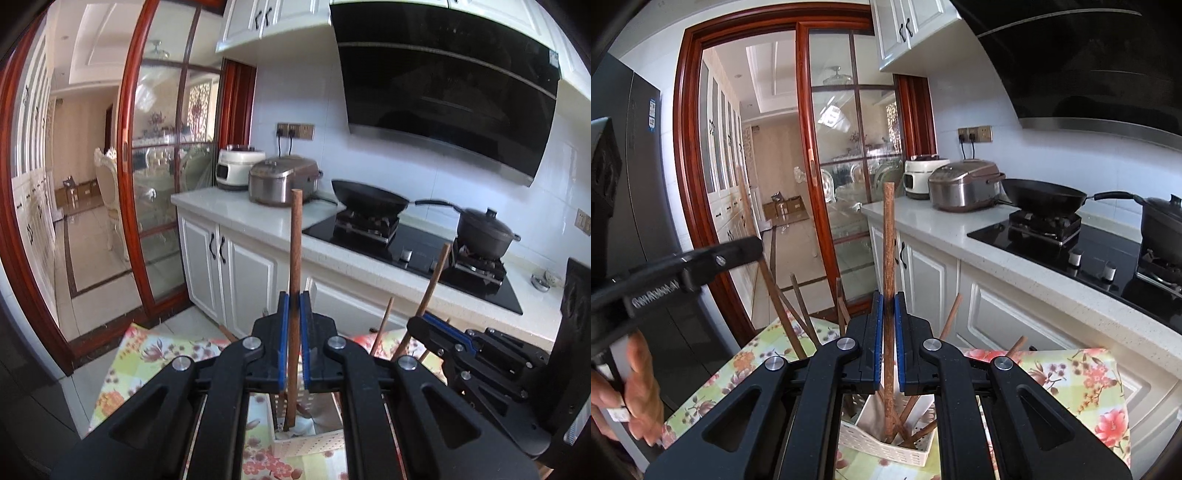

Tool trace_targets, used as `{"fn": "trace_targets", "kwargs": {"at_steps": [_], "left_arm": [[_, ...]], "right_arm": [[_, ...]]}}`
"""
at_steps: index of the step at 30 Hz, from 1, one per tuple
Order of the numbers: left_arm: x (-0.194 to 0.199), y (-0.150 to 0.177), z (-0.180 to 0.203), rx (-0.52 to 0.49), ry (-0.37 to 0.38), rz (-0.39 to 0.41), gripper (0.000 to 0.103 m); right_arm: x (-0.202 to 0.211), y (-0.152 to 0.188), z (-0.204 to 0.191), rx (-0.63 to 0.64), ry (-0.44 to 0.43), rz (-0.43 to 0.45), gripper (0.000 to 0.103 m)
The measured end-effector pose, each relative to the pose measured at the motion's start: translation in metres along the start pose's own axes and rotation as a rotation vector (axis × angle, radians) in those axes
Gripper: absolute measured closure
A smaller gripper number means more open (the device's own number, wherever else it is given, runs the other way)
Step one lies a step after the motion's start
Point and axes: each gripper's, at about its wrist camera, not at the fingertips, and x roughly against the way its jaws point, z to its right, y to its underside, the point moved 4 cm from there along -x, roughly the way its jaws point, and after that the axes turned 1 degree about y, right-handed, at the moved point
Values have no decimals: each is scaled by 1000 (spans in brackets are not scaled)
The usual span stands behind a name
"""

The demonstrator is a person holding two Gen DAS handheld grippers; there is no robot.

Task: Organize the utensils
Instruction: 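Carry both upright chopsticks over the caddy, then lower both chopsticks into the caddy and open both tools to drop them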

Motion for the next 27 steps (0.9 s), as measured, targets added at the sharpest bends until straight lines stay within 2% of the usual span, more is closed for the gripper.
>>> {"fn": "trace_targets", "kwargs": {"at_steps": [7,9,11,13,16,19,23,25,27], "left_arm": [[-30,30,-1,-21,3,-86,97],[-34,34,-6,-11,-6,-93,97],[-34,37,-12,-5,-19,-98,97],[-33,39,-16,-5,-31,-99,93],[-28,39,-25,0,-53,-89,79],[-18,38,-32,14,-75,-71,67],[5,36,-39,23,-118,-17,39],[19,37,-39,6,-142,17,33],[30,38,-37,-22,-171,40,23]], "right_arm": [[-26,21,-9,15,-28,-94,96],[-30,26,-10,13,-18,-114,96],[-33,28,-7,-8,-26,-128,92],[-33,29,-3,-29,-21,-129,91],[-29,28,1,-36,-23,-128,88],[-20,25,1,-39,-20,-108,70],[-4,19,4,-45,-10,-76,70],[7,16,7,-55,-9,-56,70],[15,14,10,-62,-4,-42,70]]}}
